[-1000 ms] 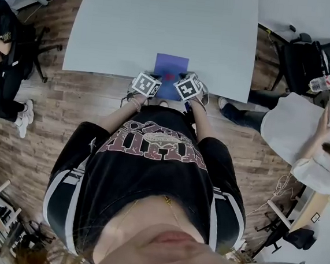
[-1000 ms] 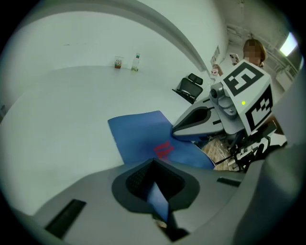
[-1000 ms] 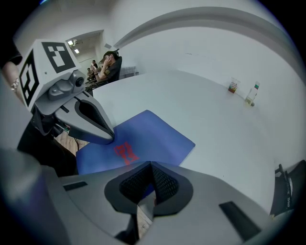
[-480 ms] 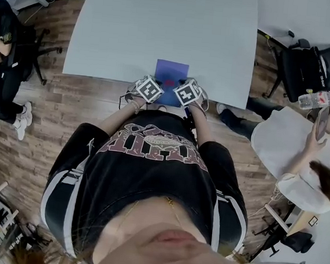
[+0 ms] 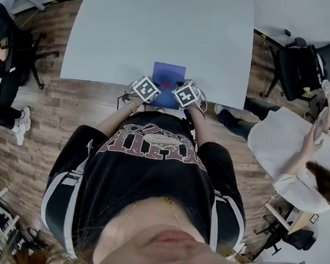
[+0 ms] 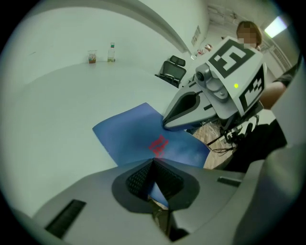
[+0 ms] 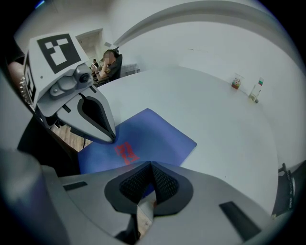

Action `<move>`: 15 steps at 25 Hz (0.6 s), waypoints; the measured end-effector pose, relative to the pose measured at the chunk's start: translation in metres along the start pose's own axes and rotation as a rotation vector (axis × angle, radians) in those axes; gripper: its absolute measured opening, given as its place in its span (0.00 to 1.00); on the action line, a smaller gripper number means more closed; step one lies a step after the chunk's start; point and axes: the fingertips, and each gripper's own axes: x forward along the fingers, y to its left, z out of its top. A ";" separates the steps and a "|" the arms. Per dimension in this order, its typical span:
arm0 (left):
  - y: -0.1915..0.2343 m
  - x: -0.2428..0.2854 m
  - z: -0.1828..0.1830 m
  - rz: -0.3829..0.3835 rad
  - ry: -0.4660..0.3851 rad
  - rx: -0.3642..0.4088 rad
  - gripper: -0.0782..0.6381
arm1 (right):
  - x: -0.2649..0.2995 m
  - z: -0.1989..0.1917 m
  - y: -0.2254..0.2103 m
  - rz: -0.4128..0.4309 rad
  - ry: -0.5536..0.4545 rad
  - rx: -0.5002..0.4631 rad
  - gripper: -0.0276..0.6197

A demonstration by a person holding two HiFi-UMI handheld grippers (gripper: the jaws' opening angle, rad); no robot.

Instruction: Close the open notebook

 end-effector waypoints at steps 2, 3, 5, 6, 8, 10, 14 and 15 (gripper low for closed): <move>0.000 -0.003 -0.001 -0.026 -0.006 -0.054 0.17 | -0.001 0.000 0.002 0.006 -0.002 0.005 0.07; 0.000 -0.004 -0.001 -0.034 -0.006 -0.062 0.17 | -0.001 0.001 0.003 0.006 -0.002 0.005 0.07; -0.001 -0.005 0.000 -0.037 -0.007 -0.051 0.17 | -0.002 0.001 0.002 0.008 0.000 0.011 0.07; 0.000 -0.005 0.000 -0.035 -0.008 -0.046 0.17 | -0.001 0.001 0.001 0.011 -0.001 0.016 0.07; 0.001 -0.006 -0.001 -0.028 -0.012 -0.041 0.17 | 0.000 0.003 0.001 0.017 -0.012 0.024 0.07; 0.000 -0.007 -0.002 -0.013 -0.015 -0.025 0.17 | -0.001 0.003 0.002 0.022 -0.017 0.027 0.07; -0.003 -0.008 0.001 0.026 -0.021 0.021 0.17 | -0.003 0.001 0.001 0.026 -0.018 0.023 0.07; -0.003 -0.008 0.003 0.026 -0.025 0.020 0.17 | -0.003 0.001 0.000 0.025 -0.019 0.022 0.07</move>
